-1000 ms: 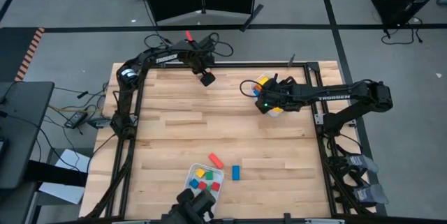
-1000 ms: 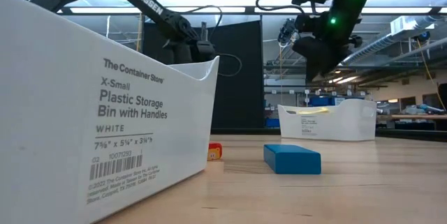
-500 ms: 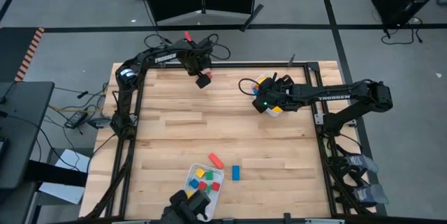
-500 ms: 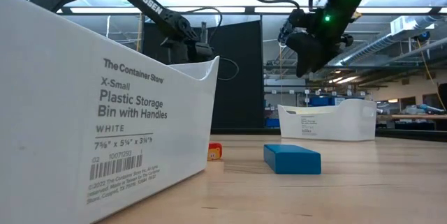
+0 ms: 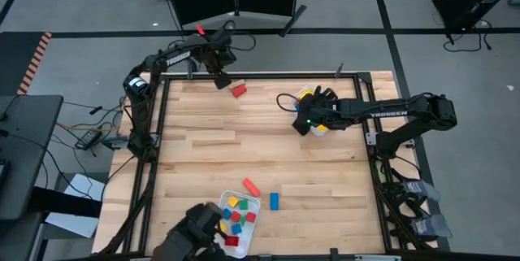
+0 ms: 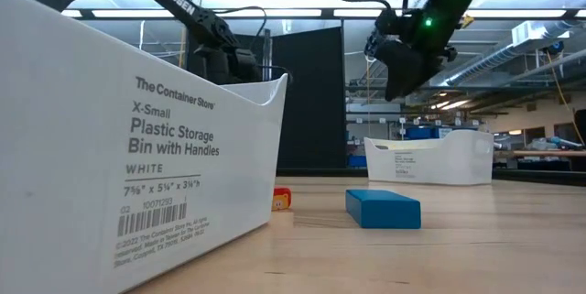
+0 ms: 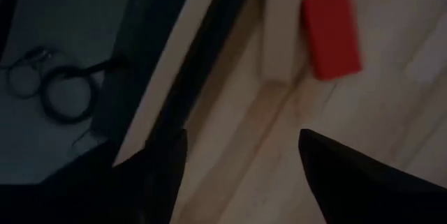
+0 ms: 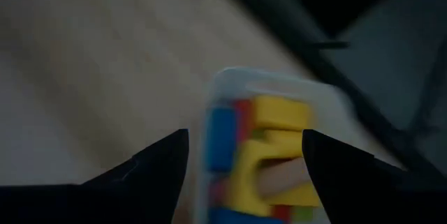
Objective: Sort blocks by size
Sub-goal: Put the brown rectangle block into the top white bin
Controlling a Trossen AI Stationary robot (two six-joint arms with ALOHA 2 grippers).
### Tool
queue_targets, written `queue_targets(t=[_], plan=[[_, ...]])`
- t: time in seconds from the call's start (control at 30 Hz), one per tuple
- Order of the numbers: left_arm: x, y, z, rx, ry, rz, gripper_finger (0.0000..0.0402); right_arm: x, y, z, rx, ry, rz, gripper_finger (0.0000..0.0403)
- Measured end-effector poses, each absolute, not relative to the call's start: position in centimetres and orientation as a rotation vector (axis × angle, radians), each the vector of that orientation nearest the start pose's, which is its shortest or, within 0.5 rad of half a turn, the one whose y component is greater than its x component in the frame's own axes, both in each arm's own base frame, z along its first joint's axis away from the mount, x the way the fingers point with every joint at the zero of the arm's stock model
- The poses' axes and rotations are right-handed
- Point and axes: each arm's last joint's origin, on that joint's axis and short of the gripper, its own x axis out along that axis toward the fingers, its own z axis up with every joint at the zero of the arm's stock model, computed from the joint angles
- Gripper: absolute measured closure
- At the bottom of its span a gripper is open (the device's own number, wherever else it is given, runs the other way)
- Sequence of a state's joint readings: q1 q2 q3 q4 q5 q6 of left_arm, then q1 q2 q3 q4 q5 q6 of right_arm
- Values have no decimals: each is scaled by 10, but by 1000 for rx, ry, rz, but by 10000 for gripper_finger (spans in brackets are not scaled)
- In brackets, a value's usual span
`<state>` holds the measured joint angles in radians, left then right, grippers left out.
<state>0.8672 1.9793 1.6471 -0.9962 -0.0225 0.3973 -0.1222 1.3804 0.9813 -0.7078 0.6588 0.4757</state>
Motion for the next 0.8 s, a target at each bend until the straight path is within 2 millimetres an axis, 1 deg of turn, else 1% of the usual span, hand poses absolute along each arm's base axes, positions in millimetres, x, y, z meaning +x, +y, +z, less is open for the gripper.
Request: queue_targets(t=[0.1, 0.17, 0.3, 0.43, 0.53, 0.6, 0.8], plan=[[254, 309, 229, -312, 1278, 415, 144, 263, -39, 239, 126, 932, -752, 116], [250, 312, 229, -358, 1230, 375, 163, 269, -27, 235, 115, 943, -634, 116], [248, 312, 223, -345, 1228, 348, 191, 273, -4, 229, 26, 951, -501, 115], [253, 307, 214, -268, 1251, 296, 197, 276, 7, 231, -20, 909, -490, 115], [257, 303, 208, -176, 1301, 321, 191, 278, 9, 232, -14, 882, -485, 118], [258, 299, 203, -116, 1355, 308, 185, 280, 9, 233, -6, 859, -485, 119], [256, 295, 196, 69, 1440, 164, 177, 281, 9, 234, 17, 842, -492, 118]])
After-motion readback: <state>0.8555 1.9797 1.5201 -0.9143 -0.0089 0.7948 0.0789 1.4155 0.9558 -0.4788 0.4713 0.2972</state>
